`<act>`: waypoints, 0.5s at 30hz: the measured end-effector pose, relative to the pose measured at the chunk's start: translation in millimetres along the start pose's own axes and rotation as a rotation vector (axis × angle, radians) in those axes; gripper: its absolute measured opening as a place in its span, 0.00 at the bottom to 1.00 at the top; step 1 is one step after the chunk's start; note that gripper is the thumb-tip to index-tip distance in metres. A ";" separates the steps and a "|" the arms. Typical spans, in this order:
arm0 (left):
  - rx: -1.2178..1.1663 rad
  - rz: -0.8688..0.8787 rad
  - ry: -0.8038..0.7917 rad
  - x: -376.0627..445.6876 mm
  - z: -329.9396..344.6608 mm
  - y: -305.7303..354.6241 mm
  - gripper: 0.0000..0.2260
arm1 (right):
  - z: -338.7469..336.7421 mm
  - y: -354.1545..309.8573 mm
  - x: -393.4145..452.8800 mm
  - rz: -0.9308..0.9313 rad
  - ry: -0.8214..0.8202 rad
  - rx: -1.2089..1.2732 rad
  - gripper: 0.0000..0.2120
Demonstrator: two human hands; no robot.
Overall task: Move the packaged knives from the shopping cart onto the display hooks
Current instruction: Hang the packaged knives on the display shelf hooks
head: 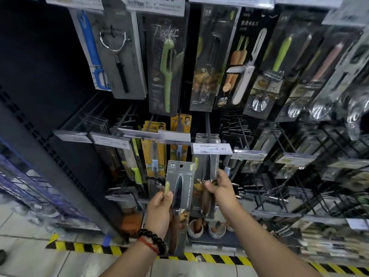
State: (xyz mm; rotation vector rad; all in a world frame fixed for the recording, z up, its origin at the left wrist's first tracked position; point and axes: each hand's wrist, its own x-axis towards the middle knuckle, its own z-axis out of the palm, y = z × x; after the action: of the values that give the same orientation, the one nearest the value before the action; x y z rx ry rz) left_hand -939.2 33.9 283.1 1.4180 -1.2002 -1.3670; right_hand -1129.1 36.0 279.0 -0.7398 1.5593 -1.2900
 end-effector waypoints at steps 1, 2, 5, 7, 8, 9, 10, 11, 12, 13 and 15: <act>0.002 -0.001 -0.001 -0.2 0.9 0.7 0.17 | -1.6 3.0 2.2 -0.006 -0.003 0.000 0.31; 0.006 -0.001 -0.004 -0.6 1.7 1.1 0.17 | -2.5 2.9 2.0 0.003 -0.009 0.008 0.31; 0.000 -0.034 -0.006 -1.8 4.8 3.2 0.16 | -5.1 8.2 3.8 0.027 -0.022 0.021 0.28; -0.002 -0.055 -0.003 -1.5 6.5 4.3 0.15 | -6.2 11.3 4.7 0.020 -0.034 0.010 0.28; -0.002 -0.059 -0.003 -1.5 7.2 5.1 0.15 | -6.1 11.5 4.6 0.019 -0.031 0.007 0.28; -0.005 -0.061 -0.001 -1.6 7.7 6.1 0.15 | -6.2 12.1 6.5 0.012 -0.035 0.005 0.28; -0.008 -0.061 -0.002 -1.6 7.8 6.6 0.15 | -6.3 11.5 8.5 0.012 -0.040 0.003 0.28; -0.008 -0.063 0.000 -1.9 8.1 7.4 0.15 | -7.4 12.3 12.4 0.010 -0.048 0.006 0.27; -0.006 -0.065 0.001 -2.2 7.9 7.9 0.15 | -7.8 10.0 14.1 0.014 -0.056 0.009 0.25; -0.004 -0.066 0.000 -2.7 7.9 8.8 0.15 | -8.9 10.3 18.9 0.002 -0.064 0.018 0.23; 0.009 -0.066 -0.001 -2.8 6.8 9.8 0.16 | -7.7 5.5 26.2 -0.004 -0.073 0.021 0.18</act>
State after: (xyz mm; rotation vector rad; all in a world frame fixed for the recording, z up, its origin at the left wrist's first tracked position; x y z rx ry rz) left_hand -946.9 34.9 292.7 1.4750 -1.1707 -1.4096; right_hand -1145.3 17.2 266.2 -0.7685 1.4840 -1.2666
